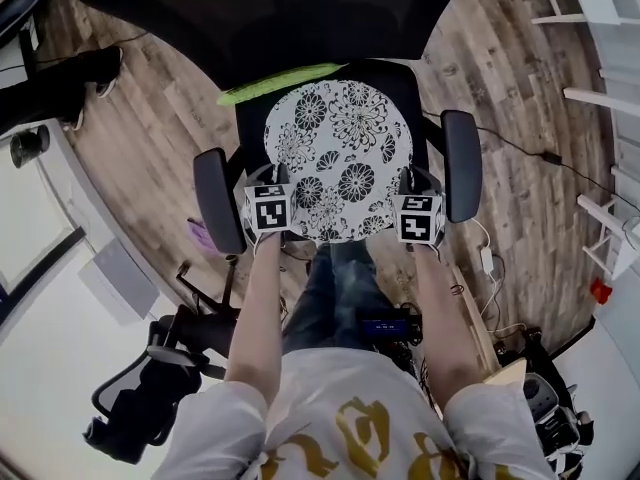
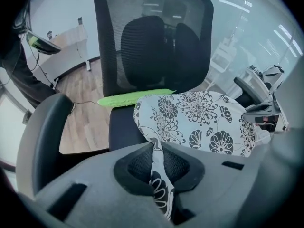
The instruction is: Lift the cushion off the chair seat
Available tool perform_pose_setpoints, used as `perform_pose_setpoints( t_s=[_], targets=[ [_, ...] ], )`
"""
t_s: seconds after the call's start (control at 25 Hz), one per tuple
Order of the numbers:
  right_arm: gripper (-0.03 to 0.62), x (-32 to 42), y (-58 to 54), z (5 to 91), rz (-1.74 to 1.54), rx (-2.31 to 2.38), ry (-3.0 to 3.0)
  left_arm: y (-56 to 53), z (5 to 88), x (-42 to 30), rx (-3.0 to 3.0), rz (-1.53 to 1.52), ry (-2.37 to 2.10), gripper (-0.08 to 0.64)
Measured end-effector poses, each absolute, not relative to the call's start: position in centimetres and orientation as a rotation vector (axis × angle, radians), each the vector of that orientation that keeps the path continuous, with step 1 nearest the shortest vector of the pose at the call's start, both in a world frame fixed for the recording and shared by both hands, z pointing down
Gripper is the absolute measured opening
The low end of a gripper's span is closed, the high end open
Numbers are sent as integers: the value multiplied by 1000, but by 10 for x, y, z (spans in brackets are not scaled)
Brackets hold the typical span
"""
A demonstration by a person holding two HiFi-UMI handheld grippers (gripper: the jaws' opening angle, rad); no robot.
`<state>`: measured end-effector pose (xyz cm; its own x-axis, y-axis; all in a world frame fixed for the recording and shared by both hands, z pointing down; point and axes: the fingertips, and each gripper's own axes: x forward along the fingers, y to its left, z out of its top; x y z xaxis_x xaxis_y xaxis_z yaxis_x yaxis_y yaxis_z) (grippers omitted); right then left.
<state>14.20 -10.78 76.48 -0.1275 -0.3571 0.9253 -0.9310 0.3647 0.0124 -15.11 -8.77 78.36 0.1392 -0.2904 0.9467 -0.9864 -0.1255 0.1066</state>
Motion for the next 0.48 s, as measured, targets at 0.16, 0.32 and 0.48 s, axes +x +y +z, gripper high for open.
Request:
perform_pose_setpoints(
  t_s=[0.16,0.32,0.48],
  targets=[
    [26,155,-109,781,716,1156,-1632,-81,805,-156,1529,1055,-1290,31],
    [26,155,-113,789,674,1200,-1620,-84,811,-158,1567,1067,-1327,31],
    [26,152,-108,801,664,1199,-1611,-88,815,-159,1584,1095,-1364,31]
  ],
)
